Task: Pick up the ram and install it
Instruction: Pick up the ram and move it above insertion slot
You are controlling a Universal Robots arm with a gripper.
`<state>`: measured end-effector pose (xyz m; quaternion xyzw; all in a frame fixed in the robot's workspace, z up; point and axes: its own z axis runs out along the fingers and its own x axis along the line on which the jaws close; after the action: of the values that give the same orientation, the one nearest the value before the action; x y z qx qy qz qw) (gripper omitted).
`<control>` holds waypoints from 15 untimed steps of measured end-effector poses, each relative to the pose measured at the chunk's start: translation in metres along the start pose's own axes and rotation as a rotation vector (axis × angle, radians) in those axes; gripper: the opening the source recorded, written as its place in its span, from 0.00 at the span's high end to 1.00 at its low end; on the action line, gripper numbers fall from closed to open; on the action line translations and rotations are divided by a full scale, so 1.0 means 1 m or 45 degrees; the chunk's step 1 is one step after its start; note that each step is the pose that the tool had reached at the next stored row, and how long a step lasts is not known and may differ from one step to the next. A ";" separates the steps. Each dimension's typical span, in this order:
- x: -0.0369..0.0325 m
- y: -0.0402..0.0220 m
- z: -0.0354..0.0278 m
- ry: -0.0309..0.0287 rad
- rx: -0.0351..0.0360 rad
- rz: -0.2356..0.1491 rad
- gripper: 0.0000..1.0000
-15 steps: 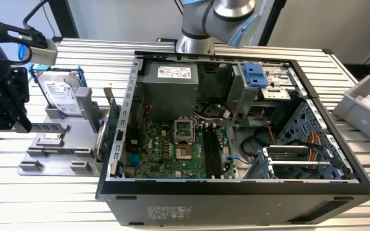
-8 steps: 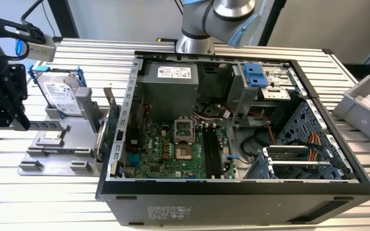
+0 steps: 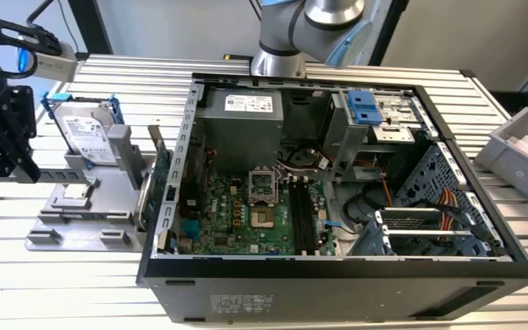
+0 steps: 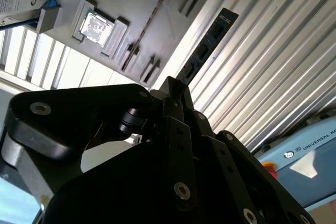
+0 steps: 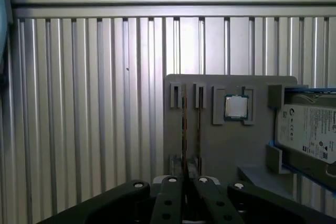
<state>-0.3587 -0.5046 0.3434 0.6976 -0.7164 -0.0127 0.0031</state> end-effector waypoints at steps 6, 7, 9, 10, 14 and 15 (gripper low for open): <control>-0.0001 0.0001 -0.0049 0.0000 0.0000 0.000 1.00; -0.0001 0.0001 -0.0058 0.0001 -0.0001 0.000 1.00; -0.0001 0.0002 -0.0074 0.0000 0.0001 0.000 1.00; -0.0001 0.0002 -0.0082 -0.0001 0.0001 0.000 1.00; -0.0002 0.0003 -0.0124 0.0001 -0.0001 0.000 1.00; -0.0002 0.0003 -0.0135 0.0000 0.0000 0.000 1.00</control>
<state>-0.3587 -0.5046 0.3569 0.6976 -0.7164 -0.0127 0.0032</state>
